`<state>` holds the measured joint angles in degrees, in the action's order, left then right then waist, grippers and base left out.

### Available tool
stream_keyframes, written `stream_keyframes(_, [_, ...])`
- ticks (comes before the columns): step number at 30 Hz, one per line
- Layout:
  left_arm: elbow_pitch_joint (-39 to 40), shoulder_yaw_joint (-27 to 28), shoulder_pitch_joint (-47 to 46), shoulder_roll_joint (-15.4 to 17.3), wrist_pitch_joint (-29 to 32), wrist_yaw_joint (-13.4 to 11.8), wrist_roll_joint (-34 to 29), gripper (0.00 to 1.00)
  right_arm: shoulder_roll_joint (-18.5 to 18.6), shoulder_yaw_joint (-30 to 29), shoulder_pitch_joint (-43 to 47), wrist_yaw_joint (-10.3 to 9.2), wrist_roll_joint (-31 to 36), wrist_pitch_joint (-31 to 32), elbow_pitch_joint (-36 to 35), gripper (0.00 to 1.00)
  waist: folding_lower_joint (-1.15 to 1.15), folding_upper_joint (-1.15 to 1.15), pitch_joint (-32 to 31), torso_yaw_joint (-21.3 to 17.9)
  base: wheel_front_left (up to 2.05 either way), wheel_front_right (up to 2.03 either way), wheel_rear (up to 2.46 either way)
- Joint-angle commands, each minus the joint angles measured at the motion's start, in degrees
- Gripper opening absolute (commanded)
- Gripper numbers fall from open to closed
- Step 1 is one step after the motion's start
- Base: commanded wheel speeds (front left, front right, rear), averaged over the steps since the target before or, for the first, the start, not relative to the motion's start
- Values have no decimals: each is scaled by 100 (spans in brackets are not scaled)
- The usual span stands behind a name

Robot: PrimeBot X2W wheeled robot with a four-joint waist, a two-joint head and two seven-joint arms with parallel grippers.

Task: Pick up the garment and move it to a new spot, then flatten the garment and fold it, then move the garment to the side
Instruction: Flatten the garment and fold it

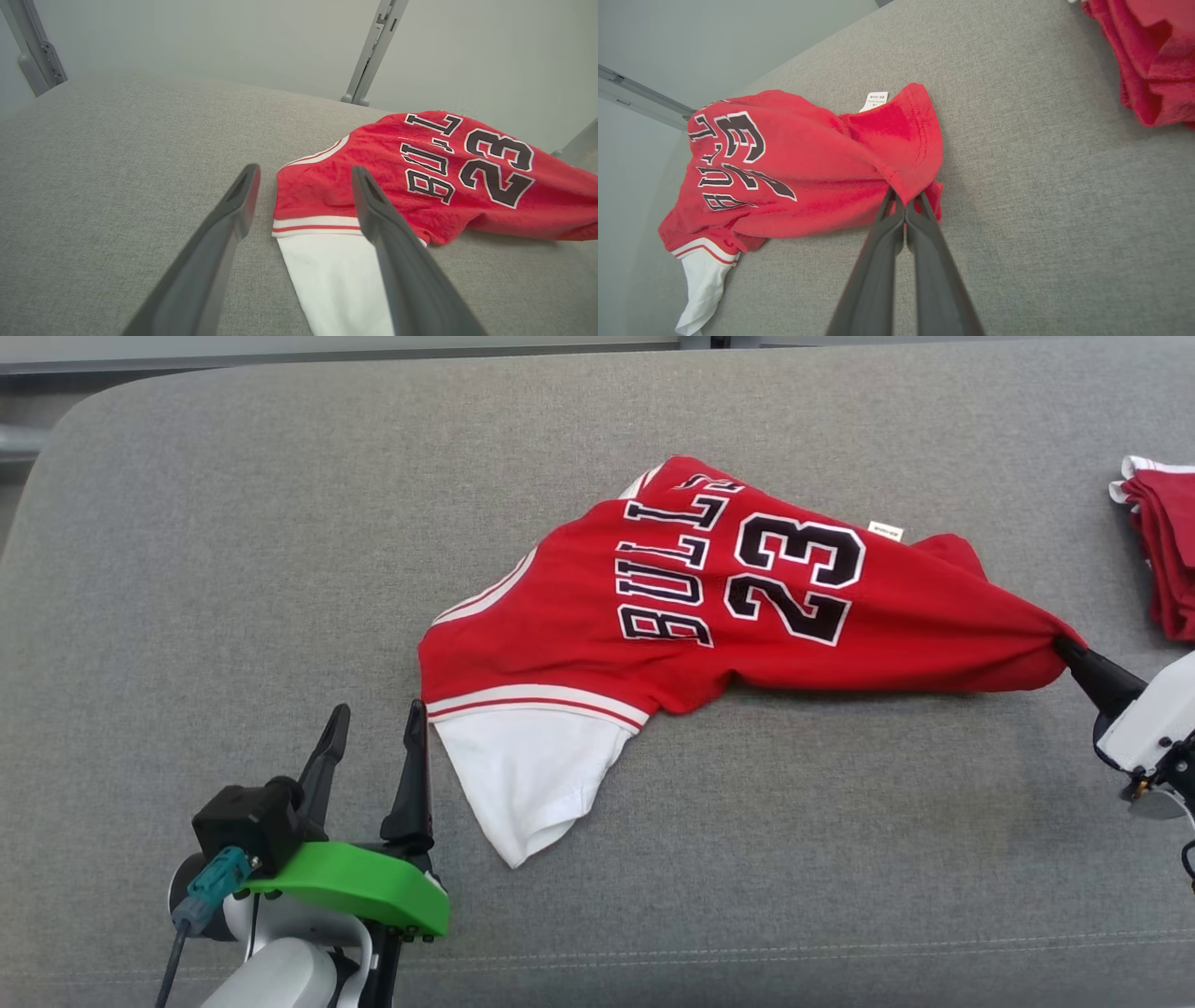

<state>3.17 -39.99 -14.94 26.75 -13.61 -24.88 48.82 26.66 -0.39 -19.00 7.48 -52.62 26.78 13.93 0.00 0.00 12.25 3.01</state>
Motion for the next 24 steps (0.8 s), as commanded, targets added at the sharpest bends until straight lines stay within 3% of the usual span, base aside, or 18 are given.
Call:
stream_keyframes(1, [-23, 0, -92, 21, 6, 38, -31, 100, -53, -72, -120, 2, 36, 17, 29, 0, 0, 0, 22, 37, 0, 0, 0])
stream_keyframes(5, [-28, 15, -100, 43, 13, 6, -31, 100, -91, -519, -359, 1, 158, 55, 45, 0, 0, 0, -4, 118, 0, 0, 0])
stream_keyframes(11, [-21, 53, 55, 54, -13, -40, 40, 100, -151, -948, -223, 1, 157, 510, -649, 0, 0, 0, -146, 144, 0, 0, 0])
stream_keyframes(15, [29, 103, 78, 77, -26, -38, 35, 100, -218, -1015, -9, 2, 560, 902, -979, 0, 0, 0, -128, 103, 0, 0, 0])
stream_keyframes(20, [70, 81, -103, 62, 2, 8, -18, 100, -503, -794, -357, 1, 1190, 953, -480, 0, 0, 0, 48, 60, 0, 0, 0])
stream_keyframes(24, [26, 1, -215, 6, 43, 57, -62, 100, -701, -512, -893, 1, 1745, 563, 380, 0, 0, 0, 166, 79, 0, 0, 0])
